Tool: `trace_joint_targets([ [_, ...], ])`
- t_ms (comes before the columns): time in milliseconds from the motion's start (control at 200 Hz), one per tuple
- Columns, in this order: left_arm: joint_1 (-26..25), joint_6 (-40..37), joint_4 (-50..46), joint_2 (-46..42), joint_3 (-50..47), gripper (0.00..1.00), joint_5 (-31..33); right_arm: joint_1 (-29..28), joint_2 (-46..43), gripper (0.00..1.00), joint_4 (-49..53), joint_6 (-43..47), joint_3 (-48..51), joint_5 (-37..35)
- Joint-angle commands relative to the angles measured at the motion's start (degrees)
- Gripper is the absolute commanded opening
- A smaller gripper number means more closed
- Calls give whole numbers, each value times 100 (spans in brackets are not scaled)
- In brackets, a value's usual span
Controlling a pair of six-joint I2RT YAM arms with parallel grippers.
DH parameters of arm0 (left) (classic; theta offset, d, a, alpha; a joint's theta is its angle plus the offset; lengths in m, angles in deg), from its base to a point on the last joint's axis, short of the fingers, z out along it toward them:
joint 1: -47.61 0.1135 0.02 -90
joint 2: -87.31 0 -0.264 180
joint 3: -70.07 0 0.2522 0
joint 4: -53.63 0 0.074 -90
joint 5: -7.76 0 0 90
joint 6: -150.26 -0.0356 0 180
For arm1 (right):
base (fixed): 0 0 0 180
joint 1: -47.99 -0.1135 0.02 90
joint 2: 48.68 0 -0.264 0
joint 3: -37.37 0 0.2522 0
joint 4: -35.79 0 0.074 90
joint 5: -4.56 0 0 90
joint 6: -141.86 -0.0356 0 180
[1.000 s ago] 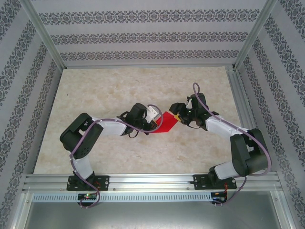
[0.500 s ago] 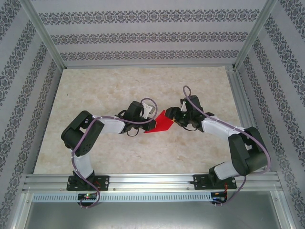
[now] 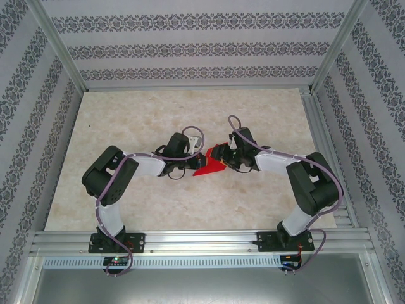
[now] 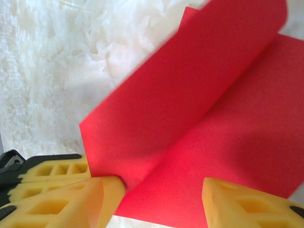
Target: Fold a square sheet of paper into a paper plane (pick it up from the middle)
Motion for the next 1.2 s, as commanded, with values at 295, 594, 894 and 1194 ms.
trace_joint_targets([
  [295,51,261,164,213,81,10,-236,-68,504,58,-43,80,-408,-147],
  [594,70,286,89,150,61,19,-187,-79,749,57,325,133,-540,-444],
  [894,144,254,-54,-354,-181,37,83,-81,972,57,735,65,-679,-700],
  [1194,166,119,-191,-798,-389,46,474,-79,1185,58,1204,-56,-859,-922],
])
